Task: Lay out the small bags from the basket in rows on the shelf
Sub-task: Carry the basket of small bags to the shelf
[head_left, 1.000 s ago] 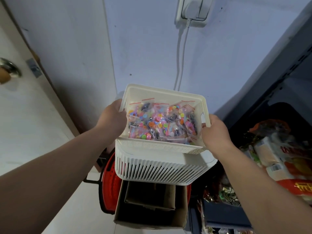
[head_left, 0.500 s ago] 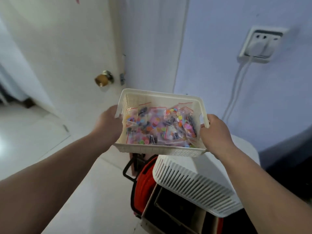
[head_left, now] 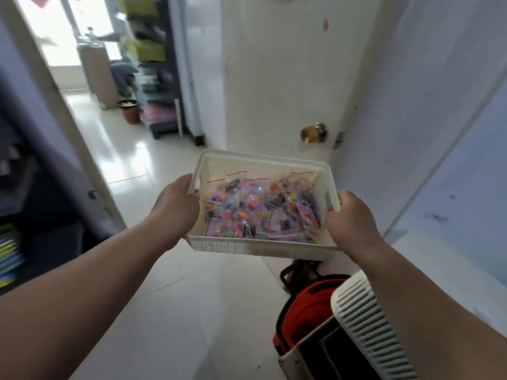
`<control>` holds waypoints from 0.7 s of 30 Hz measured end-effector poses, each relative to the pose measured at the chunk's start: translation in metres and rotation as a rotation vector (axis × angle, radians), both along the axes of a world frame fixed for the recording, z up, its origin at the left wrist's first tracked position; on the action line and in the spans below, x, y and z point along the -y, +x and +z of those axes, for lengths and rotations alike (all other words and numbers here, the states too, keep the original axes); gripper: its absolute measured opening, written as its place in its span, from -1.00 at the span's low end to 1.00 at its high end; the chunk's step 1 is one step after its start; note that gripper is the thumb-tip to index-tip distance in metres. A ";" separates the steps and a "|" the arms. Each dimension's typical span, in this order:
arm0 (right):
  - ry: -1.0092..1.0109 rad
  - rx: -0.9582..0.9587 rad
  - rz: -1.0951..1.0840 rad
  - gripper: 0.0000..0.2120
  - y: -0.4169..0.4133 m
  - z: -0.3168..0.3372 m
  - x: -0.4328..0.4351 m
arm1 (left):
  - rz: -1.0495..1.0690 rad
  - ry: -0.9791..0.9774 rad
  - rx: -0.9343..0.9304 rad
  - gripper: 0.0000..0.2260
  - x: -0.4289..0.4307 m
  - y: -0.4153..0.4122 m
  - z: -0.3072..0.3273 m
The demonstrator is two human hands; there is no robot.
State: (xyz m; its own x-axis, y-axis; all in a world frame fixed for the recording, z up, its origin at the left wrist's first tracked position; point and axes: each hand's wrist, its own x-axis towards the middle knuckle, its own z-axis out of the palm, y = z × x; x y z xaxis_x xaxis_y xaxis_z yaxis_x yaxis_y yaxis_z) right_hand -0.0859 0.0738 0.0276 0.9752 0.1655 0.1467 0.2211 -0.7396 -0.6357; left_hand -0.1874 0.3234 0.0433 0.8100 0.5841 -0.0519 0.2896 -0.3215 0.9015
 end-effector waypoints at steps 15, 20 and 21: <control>0.019 0.070 0.464 -0.80 -0.128 0.037 -0.288 | 0.503 0.017 0.125 -0.70 -0.212 -0.234 0.021; 0.043 0.052 0.605 -0.78 -0.208 0.046 -0.403 | 0.669 0.059 0.132 -0.67 -0.295 -0.339 0.031; 0.050 0.049 0.633 -0.78 -0.224 0.047 -0.424 | 0.695 0.068 0.124 -0.66 -0.310 -0.359 0.031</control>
